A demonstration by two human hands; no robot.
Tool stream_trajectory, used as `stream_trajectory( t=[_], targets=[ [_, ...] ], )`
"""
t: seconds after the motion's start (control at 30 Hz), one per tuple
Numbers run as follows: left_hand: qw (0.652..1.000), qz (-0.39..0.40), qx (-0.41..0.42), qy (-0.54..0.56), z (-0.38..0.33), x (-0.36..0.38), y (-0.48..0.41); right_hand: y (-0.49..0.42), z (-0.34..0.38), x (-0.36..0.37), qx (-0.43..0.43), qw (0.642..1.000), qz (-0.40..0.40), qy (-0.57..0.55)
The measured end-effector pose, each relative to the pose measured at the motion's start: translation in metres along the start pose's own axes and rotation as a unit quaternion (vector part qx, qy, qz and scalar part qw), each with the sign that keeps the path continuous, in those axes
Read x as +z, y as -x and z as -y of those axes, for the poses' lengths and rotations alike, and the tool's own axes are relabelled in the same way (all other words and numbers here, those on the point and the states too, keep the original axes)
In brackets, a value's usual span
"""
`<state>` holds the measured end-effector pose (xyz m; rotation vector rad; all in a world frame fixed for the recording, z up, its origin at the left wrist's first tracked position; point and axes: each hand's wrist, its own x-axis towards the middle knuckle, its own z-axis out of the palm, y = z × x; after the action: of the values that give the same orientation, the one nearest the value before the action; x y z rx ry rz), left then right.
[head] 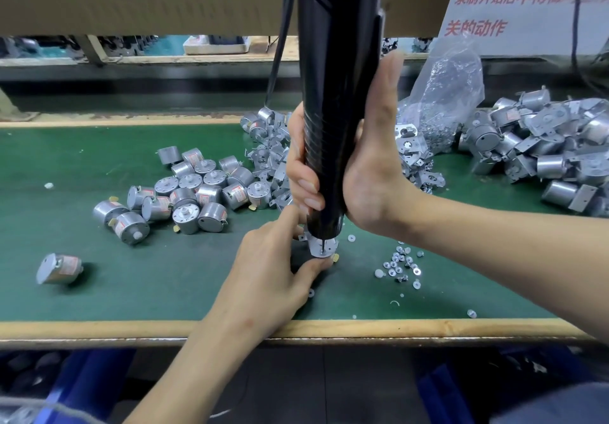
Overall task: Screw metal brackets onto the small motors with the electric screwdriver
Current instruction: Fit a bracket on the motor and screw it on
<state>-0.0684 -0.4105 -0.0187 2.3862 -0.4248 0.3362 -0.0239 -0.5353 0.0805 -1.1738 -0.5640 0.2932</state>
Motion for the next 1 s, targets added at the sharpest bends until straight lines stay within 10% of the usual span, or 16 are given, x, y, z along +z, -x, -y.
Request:
stream_trajectory(
  t=[1.0],
  targets=[
    [1.000,-0.025,-0.009,0.016,-0.001,0.003,-0.002,0.044,0.002,-0.065,0.017,0.998,-0.065,0.010]
  ],
)
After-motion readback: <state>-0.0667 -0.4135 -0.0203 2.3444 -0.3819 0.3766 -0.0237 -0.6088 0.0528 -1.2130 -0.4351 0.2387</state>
